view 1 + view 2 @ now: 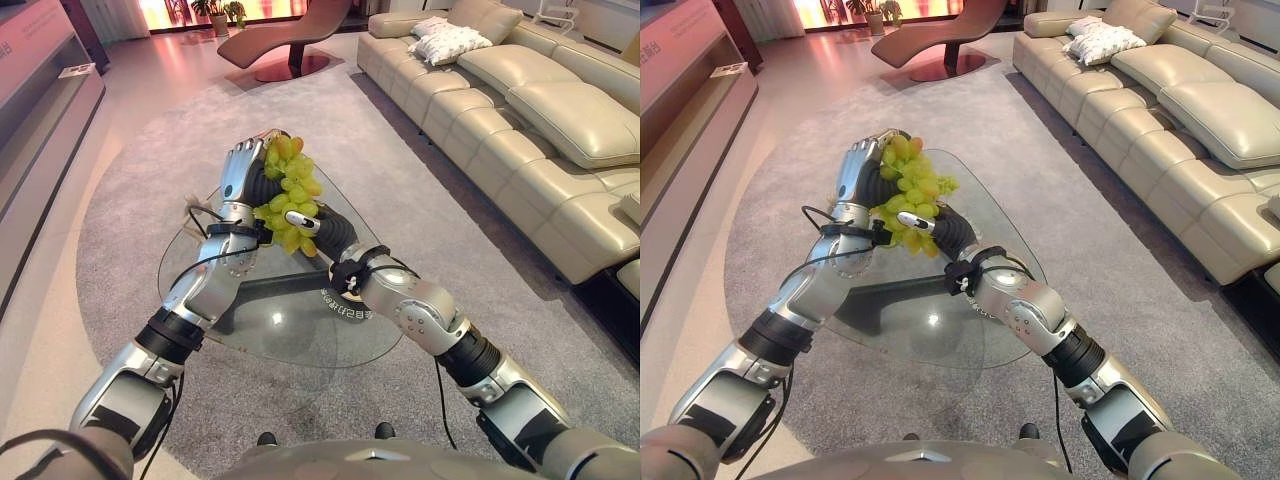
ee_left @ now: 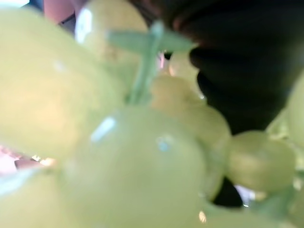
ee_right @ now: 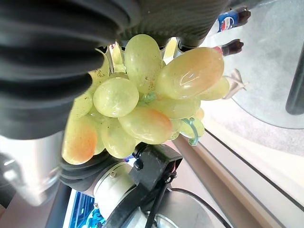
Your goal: Pick up fruits into the plate
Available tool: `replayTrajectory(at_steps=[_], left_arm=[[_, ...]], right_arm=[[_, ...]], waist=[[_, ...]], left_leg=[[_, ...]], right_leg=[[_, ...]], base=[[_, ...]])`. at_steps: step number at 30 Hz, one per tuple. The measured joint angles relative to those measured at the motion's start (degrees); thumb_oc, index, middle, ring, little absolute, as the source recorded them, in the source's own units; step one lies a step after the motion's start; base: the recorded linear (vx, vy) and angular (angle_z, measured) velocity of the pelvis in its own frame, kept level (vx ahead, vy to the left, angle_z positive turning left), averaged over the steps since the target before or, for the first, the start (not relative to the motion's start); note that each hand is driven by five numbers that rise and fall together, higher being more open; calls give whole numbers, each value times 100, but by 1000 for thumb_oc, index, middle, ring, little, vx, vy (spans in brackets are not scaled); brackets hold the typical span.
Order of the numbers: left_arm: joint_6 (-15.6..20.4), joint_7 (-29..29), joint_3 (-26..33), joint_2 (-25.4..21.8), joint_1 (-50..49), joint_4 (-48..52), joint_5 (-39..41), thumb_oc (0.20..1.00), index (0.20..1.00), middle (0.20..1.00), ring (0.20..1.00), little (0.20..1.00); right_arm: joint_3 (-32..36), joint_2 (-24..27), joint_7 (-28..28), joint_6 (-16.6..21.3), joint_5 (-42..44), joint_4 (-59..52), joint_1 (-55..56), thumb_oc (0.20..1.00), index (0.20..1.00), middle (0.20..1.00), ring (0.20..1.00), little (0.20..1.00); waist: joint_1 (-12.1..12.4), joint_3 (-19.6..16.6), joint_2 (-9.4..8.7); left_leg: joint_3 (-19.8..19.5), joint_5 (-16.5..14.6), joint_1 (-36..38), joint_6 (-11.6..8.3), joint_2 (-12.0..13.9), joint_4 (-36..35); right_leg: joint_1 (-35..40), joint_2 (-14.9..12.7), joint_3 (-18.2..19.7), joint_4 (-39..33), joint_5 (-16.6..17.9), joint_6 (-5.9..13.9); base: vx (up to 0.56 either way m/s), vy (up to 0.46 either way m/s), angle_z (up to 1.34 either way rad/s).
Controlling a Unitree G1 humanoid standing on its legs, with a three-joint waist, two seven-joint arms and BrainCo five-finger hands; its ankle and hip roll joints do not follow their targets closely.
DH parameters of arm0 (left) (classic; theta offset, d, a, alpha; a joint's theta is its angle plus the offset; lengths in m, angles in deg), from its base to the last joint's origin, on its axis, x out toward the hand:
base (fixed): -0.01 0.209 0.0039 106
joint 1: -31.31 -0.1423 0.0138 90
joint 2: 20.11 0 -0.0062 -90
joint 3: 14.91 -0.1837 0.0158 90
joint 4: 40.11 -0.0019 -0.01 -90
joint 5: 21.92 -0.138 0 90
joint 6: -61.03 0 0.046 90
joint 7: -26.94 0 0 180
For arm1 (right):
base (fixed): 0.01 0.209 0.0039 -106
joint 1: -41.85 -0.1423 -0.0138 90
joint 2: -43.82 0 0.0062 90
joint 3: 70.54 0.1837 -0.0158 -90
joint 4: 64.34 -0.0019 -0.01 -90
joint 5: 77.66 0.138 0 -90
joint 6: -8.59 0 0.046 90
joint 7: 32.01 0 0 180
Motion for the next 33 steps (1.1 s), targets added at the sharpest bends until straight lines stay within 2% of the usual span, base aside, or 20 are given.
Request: replayTrajectory(at_steps=[5,6,8,31,32,33], left_arm=[[0,74,-5,26,0,0,-1,200,200,200,200,200],[0,79,-9,34,0,0,-2,200,200,200,200,200],[0,163,-9,40,1,0,-6,200,200,200,200,200],[-2,568,-64,5,111,1,-77,200,200,200,200,200],[-2,585,-64,4,111,1,-77,344,344,344,344,344],[-2,600,-63,4,111,1,-76,655,655,655,655,655]], right_arm=[[0,1,64,-32,-57,1,0,1000,1000,1000,1000,1000],[0,1,78,-32,-56,1,0,859,859,859,859,859],[0,0,129,-41,-55,3,0,200,200,200,200,200],[-23,1,310,-35,-34,50,10,200,200,200,200,200],[-23,1,309,-32,-34,50,18,200,200,200,200,200],[-23,1,309,-29,-34,50,22,200,200,200,200,200]], waist=[[-2,0,0],[-2,0,0],[-1,0,0],[0,-1,-1],[0,-1,-1],[0,-1,-1]], left_leg=[[0,0,0,0,0,0],[-1,0,1,-1,0,0],[-2,1,2,-1,0,0],[-4,2,11,1,-1,1],[-2,2,12,1,0,1],[-2,2,12,1,0,1]], right_leg=[[1,0,0,0,0,0],[3,0,0,0,0,0],[4,0,-1,0,0,0],[15,0,-7,0,0,0],[15,0,-7,0,0,0],[15,0,-6,0,0,0]], base=[[0,0,0],[0,0,0],[0,0,0],[0,0,0],[0,0,0],[0,0,0]])
